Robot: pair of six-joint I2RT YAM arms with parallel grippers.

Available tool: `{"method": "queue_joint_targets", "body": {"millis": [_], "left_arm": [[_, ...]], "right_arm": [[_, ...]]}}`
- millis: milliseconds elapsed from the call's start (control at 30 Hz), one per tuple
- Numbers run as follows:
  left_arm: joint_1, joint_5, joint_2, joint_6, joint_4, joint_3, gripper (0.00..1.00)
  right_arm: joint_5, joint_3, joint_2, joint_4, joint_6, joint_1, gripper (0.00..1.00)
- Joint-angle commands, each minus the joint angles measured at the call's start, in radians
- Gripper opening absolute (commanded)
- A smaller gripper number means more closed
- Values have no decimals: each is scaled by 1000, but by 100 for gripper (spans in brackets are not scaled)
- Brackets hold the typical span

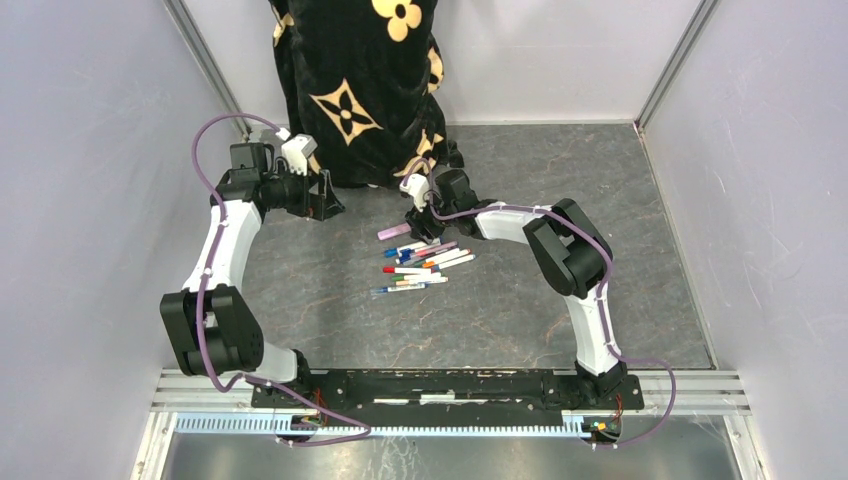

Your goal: Open the pen caps

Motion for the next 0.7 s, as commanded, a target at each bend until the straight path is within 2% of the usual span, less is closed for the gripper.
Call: {"method": "queue_joint_targets", "body": {"millis": [0, 167, 333, 533, 667], "left_arm": [[6, 60, 3, 96, -52, 45, 100], [4, 102, 30, 172, -132, 69, 100], [4, 119, 48, 198, -173, 86, 100], [5, 129, 42, 215, -205, 116, 100], [4, 137, 40, 228, -214, 125, 100]], "right_arm": [[-44, 67, 6, -56, -14, 6, 63], [-39, 145, 37, -117, -85, 15, 74], [-68, 183, 68, -163, -117, 14, 77], [-98, 221, 110, -206, -128, 14, 74], [-92, 209, 119, -194, -107, 15, 64]]}}
